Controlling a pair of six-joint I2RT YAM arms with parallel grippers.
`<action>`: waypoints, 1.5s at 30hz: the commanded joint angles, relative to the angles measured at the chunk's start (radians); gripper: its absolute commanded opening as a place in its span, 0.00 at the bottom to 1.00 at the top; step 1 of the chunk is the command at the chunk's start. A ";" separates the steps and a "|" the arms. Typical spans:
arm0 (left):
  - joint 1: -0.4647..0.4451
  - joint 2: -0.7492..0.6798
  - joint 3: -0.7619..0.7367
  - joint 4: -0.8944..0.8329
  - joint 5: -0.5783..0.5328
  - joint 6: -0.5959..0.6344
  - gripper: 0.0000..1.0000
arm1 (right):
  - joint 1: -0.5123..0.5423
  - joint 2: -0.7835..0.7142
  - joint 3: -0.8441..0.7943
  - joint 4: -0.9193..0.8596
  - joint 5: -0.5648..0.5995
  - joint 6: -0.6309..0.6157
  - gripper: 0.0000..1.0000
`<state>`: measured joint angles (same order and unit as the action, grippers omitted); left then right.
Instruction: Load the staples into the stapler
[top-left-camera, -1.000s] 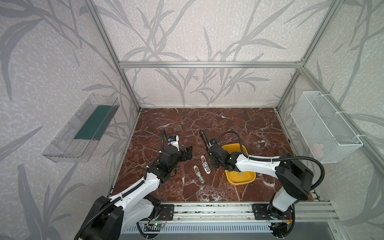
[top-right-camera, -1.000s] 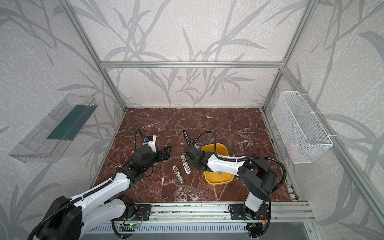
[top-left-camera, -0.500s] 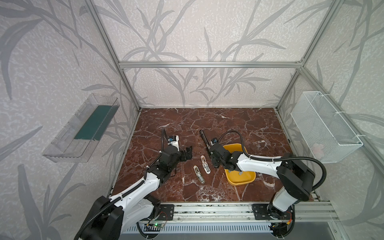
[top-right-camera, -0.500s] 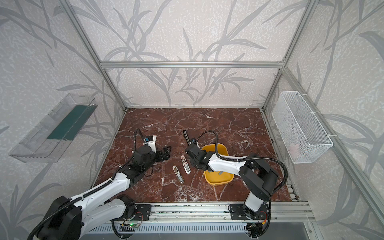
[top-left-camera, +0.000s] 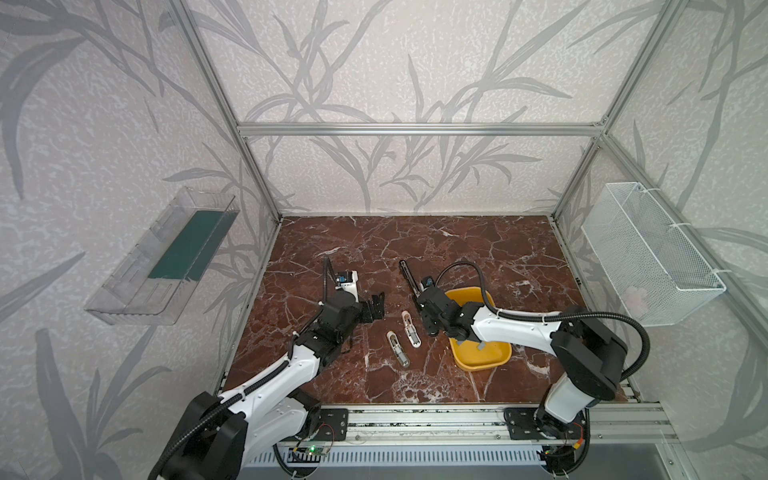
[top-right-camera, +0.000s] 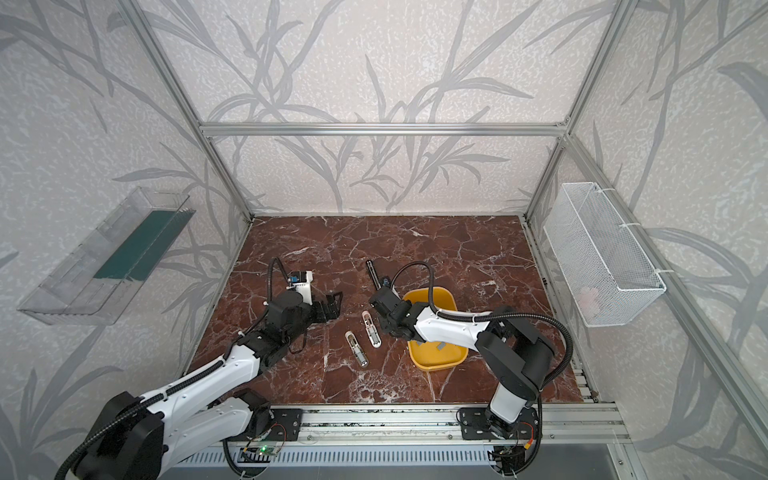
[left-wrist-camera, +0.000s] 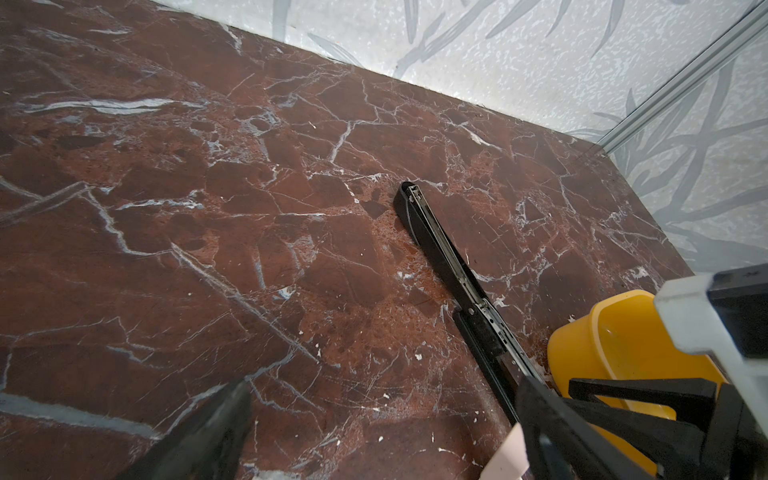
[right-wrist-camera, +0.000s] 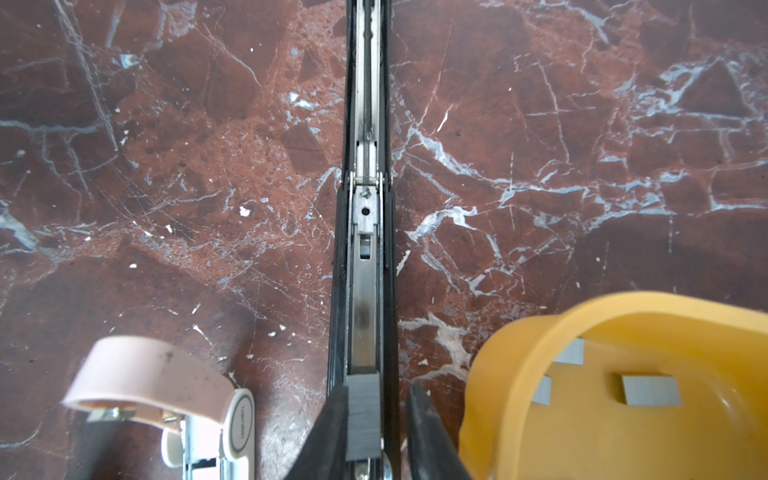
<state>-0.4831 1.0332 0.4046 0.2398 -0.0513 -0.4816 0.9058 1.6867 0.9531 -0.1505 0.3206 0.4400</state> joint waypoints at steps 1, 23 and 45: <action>0.003 -0.017 0.022 -0.004 -0.004 0.006 0.99 | -0.003 0.014 0.033 -0.043 -0.007 -0.007 0.27; 0.003 -0.016 0.022 -0.001 -0.003 0.006 0.99 | -0.003 0.060 0.073 -0.100 0.014 -0.008 0.22; 0.002 -0.054 0.025 -0.029 -0.009 0.012 0.99 | 0.190 -0.369 -0.088 -0.023 0.033 -0.094 0.39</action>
<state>-0.4831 1.0100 0.4046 0.2344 -0.0509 -0.4812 1.0195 1.4036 0.8661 -0.1543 0.3260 0.3450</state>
